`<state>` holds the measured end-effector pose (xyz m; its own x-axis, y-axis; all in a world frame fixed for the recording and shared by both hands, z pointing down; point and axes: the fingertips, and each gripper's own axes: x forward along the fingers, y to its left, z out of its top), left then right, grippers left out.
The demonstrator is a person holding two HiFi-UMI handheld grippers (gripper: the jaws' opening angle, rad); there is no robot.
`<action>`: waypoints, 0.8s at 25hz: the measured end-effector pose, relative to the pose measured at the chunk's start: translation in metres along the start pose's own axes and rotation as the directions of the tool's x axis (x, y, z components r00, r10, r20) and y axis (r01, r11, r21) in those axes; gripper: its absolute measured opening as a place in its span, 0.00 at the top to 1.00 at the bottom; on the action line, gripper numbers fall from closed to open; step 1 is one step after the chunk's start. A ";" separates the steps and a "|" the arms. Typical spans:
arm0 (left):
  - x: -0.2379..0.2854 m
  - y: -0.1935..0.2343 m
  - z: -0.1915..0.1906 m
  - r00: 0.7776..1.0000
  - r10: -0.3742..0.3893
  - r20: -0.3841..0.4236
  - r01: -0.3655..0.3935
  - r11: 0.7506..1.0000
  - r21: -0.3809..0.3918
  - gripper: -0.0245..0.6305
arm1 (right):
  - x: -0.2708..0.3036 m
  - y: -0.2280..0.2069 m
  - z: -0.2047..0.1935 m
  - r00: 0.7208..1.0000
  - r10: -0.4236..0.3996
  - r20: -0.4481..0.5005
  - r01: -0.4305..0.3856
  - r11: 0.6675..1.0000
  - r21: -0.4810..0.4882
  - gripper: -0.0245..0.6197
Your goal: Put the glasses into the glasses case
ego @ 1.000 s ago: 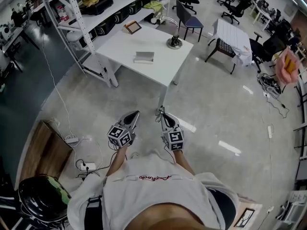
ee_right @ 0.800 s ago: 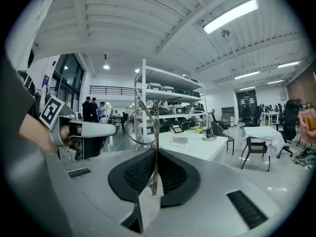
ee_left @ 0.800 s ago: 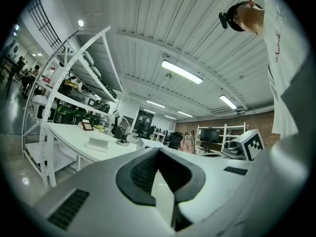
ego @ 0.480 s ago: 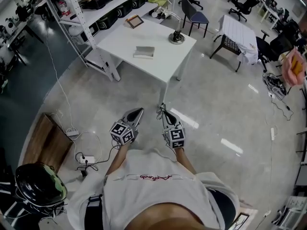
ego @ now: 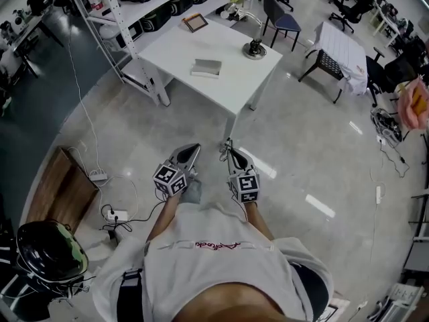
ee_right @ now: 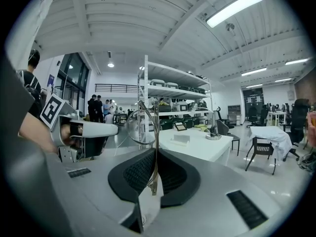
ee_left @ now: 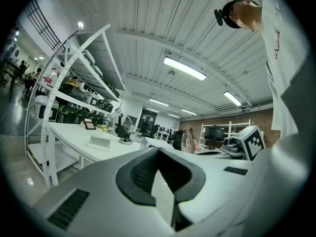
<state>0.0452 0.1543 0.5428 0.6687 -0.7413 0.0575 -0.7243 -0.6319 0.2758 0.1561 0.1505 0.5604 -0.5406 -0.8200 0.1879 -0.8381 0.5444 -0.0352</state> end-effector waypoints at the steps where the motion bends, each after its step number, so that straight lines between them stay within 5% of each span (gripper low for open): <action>1: 0.002 0.004 0.000 1.000 0.001 0.002 -0.001 1.000 -0.003 0.95 | 0.005 0.000 0.000 1.000 0.003 -0.001 -0.003 1.000 -0.002 0.95; 20: 0.066 0.141 0.039 0.999 -0.006 0.039 0.008 0.999 -0.042 0.95 | 0.162 -0.018 0.030 0.999 0.028 -0.033 -0.030 0.998 -0.052 0.95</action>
<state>-0.0196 0.0073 0.5479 0.6661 -0.7456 0.0186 -0.7115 -0.6277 0.3158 0.0817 0.0027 0.5624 -0.5609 -0.7982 0.2195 -0.8169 0.5767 0.0099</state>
